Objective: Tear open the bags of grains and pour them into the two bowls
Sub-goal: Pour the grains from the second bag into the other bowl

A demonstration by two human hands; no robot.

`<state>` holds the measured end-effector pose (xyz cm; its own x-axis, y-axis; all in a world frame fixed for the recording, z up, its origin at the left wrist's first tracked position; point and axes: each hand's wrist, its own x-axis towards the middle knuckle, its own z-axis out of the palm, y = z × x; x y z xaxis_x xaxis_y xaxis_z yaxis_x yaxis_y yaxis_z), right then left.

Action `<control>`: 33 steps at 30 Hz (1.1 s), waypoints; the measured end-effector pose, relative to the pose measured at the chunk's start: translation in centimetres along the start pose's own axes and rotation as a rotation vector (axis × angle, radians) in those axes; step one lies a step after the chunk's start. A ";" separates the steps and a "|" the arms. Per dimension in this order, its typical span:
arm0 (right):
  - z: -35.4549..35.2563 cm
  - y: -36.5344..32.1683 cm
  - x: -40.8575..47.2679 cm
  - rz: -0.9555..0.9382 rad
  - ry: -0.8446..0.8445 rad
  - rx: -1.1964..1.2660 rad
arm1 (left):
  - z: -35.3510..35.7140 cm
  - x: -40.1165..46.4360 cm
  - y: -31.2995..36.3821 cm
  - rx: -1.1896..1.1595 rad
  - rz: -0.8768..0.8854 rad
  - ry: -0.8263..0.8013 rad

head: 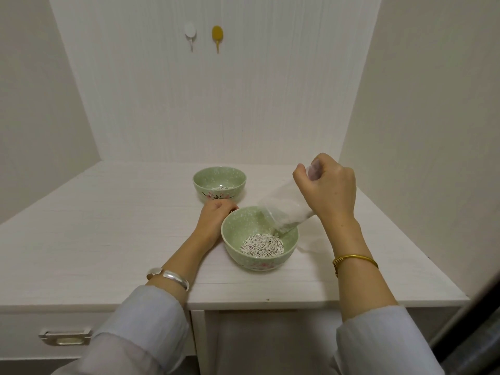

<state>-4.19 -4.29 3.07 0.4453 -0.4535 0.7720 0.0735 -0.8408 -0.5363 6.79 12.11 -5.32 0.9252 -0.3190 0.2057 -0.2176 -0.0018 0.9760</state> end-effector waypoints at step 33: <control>0.1 -1.3 0.6 -0.093 -0.102 -0.106 | 0.1 0.1 -0.1 -0.011 -0.019 -0.003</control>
<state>-3.90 -3.42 4.17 0.5294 -0.3443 0.7753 0.0269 -0.9067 -0.4210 6.88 12.02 -5.36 0.9280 -0.3222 0.1869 -0.1965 0.0025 0.9805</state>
